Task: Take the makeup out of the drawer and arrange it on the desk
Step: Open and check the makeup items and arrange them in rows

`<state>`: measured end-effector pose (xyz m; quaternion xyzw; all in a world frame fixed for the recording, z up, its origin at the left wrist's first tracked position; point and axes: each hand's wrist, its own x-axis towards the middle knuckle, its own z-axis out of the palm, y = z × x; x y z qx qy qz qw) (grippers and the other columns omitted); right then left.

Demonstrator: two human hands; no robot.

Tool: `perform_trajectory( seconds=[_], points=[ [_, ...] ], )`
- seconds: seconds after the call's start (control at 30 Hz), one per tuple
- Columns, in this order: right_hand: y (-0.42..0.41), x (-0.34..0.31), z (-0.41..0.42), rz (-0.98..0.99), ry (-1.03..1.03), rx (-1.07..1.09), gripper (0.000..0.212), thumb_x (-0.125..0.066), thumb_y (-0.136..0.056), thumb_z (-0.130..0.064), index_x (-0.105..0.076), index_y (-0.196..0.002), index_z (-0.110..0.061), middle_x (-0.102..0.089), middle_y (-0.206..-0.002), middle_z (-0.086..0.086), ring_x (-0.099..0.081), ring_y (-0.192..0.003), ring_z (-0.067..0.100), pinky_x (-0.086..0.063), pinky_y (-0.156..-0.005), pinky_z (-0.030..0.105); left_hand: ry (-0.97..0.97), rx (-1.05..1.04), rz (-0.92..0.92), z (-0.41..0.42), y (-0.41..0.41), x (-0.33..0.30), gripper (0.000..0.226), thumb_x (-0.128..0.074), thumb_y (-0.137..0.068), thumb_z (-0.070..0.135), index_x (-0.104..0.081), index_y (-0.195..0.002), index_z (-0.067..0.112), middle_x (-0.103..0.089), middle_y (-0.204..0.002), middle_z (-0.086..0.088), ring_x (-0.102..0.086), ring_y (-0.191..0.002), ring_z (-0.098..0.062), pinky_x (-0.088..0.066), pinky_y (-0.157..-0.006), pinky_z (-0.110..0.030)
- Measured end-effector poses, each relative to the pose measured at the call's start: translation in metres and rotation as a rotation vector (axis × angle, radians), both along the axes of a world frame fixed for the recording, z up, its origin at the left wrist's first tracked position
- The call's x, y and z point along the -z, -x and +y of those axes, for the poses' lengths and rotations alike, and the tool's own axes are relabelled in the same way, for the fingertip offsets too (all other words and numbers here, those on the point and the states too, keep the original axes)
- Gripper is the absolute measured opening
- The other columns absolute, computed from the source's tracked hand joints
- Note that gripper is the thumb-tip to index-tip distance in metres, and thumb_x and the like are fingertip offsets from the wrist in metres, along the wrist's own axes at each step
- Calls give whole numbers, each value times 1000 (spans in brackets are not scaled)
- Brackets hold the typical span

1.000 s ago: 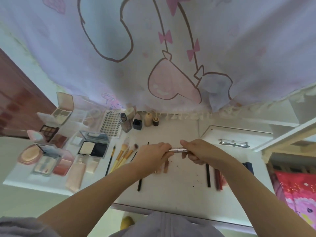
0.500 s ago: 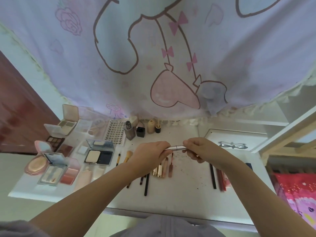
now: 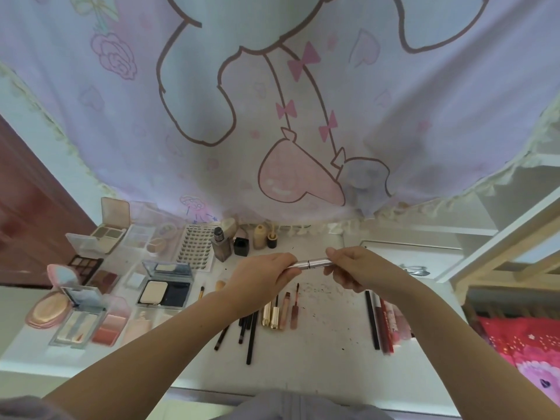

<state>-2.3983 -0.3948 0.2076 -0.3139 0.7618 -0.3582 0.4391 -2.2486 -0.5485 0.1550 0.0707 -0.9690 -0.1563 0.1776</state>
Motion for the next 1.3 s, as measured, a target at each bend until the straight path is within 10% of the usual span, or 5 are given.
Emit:
perform_trajectory(
  seconds=[1.1,1.3],
  points=[
    [12,7,-5,-41,-44,-14,21,-48,-98,-26,-65,-92,-15,-63,-69,-5,-51,-59,6,-40,-53,18,51,43,33,-7,9,15,40,-32,-94,46,-62,-91,20,-56,-63,8,-38,-45,-5,-18,-42,-11],
    [29,11,8,-12,-89,4,7,-54,-95,-15,-60,-95,-13,-67,-80,-3,-56,-69,7,-43,-58,19,-28,-16,-354,-15,7,19,30,-28,-100,42,-49,-114,25,-49,-84,11,-46,-70,-8,-34,-57,-20]
  ],
)
